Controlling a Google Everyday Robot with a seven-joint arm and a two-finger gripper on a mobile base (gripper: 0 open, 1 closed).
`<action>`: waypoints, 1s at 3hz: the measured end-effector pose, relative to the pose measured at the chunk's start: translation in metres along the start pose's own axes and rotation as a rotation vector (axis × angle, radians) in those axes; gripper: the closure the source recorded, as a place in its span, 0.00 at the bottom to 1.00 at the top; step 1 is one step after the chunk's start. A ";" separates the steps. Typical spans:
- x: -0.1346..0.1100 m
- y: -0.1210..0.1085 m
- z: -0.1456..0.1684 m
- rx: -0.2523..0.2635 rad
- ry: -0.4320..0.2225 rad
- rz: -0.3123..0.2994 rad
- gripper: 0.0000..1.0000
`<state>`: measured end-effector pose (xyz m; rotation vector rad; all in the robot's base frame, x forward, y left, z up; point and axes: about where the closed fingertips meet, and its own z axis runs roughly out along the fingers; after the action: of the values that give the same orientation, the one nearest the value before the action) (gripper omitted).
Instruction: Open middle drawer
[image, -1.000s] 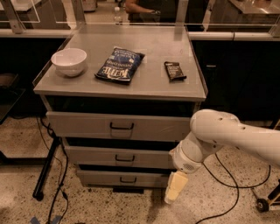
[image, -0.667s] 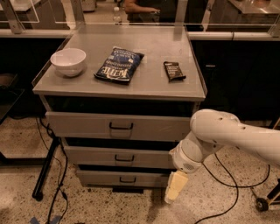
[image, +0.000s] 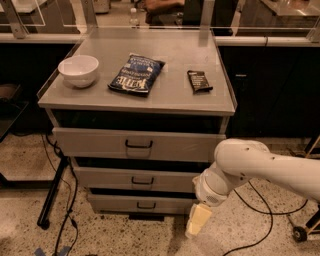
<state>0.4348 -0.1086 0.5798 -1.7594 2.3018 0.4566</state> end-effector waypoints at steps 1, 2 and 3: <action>0.003 -0.016 0.009 0.047 -0.015 0.018 0.00; 0.017 -0.046 0.034 0.069 -0.024 0.058 0.00; 0.017 -0.046 0.035 0.067 -0.024 0.060 0.00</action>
Offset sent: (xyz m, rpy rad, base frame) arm 0.0452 -0.0148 -0.0422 0.0003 -0.0753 -0.0955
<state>0.4738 -0.1224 0.5355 -1.6490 2.3302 0.4034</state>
